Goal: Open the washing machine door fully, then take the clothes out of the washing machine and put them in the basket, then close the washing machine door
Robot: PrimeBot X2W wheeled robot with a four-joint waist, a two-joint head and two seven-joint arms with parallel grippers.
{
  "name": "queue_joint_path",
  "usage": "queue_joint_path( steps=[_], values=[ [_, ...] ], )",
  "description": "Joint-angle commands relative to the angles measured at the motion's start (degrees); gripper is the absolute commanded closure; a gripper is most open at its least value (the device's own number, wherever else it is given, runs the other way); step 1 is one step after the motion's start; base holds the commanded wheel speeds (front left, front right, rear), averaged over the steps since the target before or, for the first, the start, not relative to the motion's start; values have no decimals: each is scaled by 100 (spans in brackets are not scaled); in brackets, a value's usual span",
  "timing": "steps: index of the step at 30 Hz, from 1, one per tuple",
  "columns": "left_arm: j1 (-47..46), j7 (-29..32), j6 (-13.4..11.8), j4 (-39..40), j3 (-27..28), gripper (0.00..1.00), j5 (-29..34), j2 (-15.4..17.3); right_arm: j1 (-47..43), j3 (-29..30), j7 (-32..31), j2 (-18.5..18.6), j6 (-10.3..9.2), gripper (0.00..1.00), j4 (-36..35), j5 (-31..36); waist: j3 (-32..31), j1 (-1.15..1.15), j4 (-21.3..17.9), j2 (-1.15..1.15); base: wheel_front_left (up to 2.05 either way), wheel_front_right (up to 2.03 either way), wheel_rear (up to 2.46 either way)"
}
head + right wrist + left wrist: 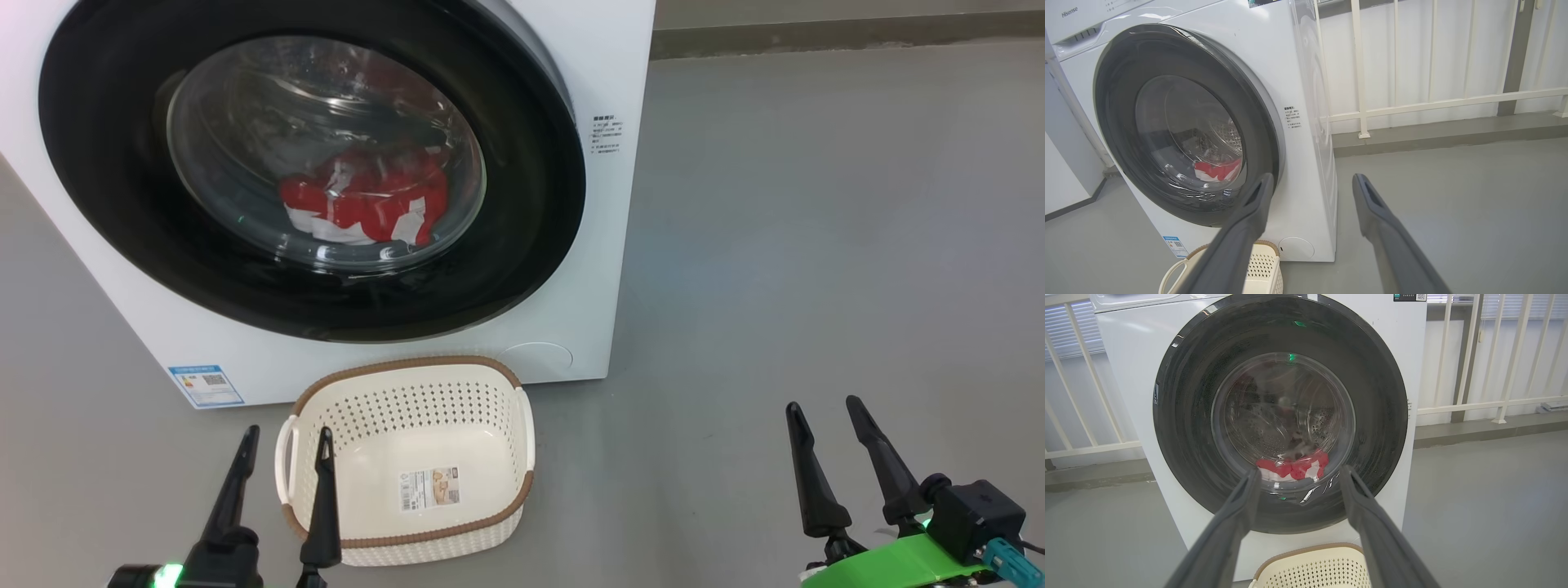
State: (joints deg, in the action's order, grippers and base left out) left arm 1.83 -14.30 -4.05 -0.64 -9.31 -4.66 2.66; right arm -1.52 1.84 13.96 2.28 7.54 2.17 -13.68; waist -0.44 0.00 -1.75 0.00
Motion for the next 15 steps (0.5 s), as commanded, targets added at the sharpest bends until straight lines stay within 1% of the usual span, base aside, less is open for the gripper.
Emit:
queue_joint_path(
  steps=[1, 15],
  values=[
    [-116, -70, -63, 105, 164, 0, 9, 58, 15, -125, 0, 60, -5, 0, -169, 67, -2, 0, 5, 0, 0, 0, 0],
    [-121, -56, -140, 81, 112, 0, -39, 71, -10, -88, -58, 60, -5, 0, -209, 136, -8, 0, 19, 0, 0, 0, 0]
  ],
)
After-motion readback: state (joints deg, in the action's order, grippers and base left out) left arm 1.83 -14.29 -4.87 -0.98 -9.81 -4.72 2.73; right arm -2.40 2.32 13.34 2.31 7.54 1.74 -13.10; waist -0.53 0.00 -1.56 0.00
